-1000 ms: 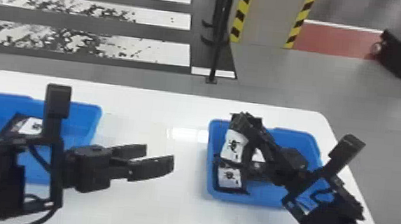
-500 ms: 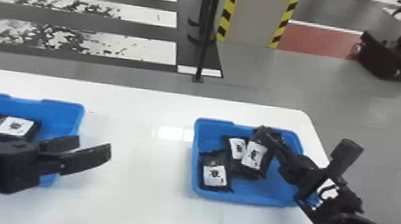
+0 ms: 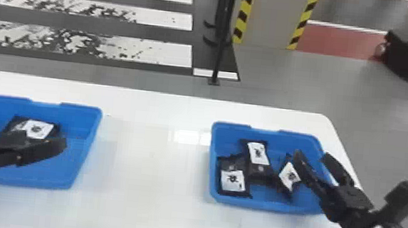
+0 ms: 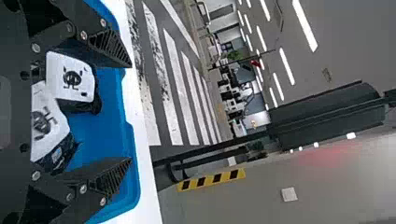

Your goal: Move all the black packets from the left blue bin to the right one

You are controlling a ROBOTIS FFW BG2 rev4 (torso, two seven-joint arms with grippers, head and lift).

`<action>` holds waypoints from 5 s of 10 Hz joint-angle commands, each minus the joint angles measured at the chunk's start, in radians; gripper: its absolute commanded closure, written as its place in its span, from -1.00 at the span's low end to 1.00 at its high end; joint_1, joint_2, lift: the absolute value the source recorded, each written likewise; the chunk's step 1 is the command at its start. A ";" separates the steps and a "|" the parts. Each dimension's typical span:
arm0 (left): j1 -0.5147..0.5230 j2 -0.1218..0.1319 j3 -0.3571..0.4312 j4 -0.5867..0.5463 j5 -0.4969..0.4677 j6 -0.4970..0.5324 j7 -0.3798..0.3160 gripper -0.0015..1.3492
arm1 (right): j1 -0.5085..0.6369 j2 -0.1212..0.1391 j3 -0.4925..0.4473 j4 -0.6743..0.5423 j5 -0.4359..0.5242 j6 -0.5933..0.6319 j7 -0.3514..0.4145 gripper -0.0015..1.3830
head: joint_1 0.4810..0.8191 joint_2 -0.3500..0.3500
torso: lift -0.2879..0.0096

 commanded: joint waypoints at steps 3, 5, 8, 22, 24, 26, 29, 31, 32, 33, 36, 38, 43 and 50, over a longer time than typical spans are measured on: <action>-0.059 0.019 0.079 0.007 -0.127 0.062 0.003 -0.76 | 0.287 0.065 0.000 -0.308 0.058 -0.088 -0.033 -0.82 | 0.27 0.01 | -0.07; -0.140 0.033 0.095 0.103 -0.209 0.076 0.009 -0.75 | 0.409 0.094 0.000 -0.401 0.074 -0.093 -0.062 -0.82 | 0.27 0.21 | -0.07; -0.307 0.090 0.049 0.321 -0.299 0.099 0.009 -0.75 | 0.476 0.103 0.010 -0.421 0.048 -0.086 -0.062 -0.82 | 0.27 0.48 | -0.07; -0.766 0.130 -0.160 1.156 -0.444 0.081 0.126 -0.65 | 0.409 0.103 0.046 -0.337 0.010 -0.037 -0.038 -0.81 | 0.27 0.58 | -0.07; -0.788 0.130 -0.162 1.210 -0.444 0.062 0.158 -0.31 | 0.405 0.103 0.050 -0.325 -0.002 -0.032 -0.036 -0.81 | 0.27 0.57 | -0.07; -0.822 0.131 -0.188 1.261 -0.466 0.072 0.187 0.11 | 0.400 0.103 0.050 -0.318 -0.006 -0.029 -0.036 -0.81 | 0.27 0.59 | -0.07; -0.839 0.142 -0.220 1.315 -0.512 0.035 0.184 0.21 | 0.392 0.103 0.050 -0.303 -0.026 -0.024 -0.029 -0.81 | 0.27 0.62 | -0.07; -0.837 0.142 -0.214 1.315 -0.578 -0.009 0.159 0.69 | 0.400 0.100 0.050 -0.308 -0.034 -0.024 -0.029 -0.81 | 0.27 0.65 | -0.07; -0.815 0.142 -0.194 1.315 -0.560 -0.046 0.147 0.80 | 0.400 0.098 0.050 -0.311 -0.034 -0.024 -0.027 -0.81 | 0.27 0.68 | -0.07; -0.785 0.142 -0.192 1.271 -0.534 -0.093 0.113 0.79 | 0.409 0.097 0.050 -0.323 -0.038 -0.024 -0.027 -0.81 | 0.27 0.69 | -0.07; -0.488 0.110 -0.124 0.746 -0.321 -0.090 0.092 0.79 | 0.414 0.095 0.050 -0.357 -0.040 -0.024 -0.019 -0.81 | 0.27 0.59 | -0.07; -0.346 0.064 -0.080 0.479 -0.221 -0.130 0.084 0.79 | 0.407 0.094 0.062 -0.387 -0.040 -0.010 0.002 -0.82 | 0.27 0.52 | -0.07; -0.186 -0.001 -0.210 0.304 0.038 -0.306 0.069 0.79 | 0.270 0.049 0.169 -0.340 -0.028 0.032 0.129 -0.81 | 0.27 0.31 | -0.07; -0.189 -0.036 -0.475 0.304 0.210 -0.385 0.069 0.79 | 0.157 0.009 0.309 -0.325 -0.038 0.111 0.145 -0.83 | 0.27 -0.09 | -0.07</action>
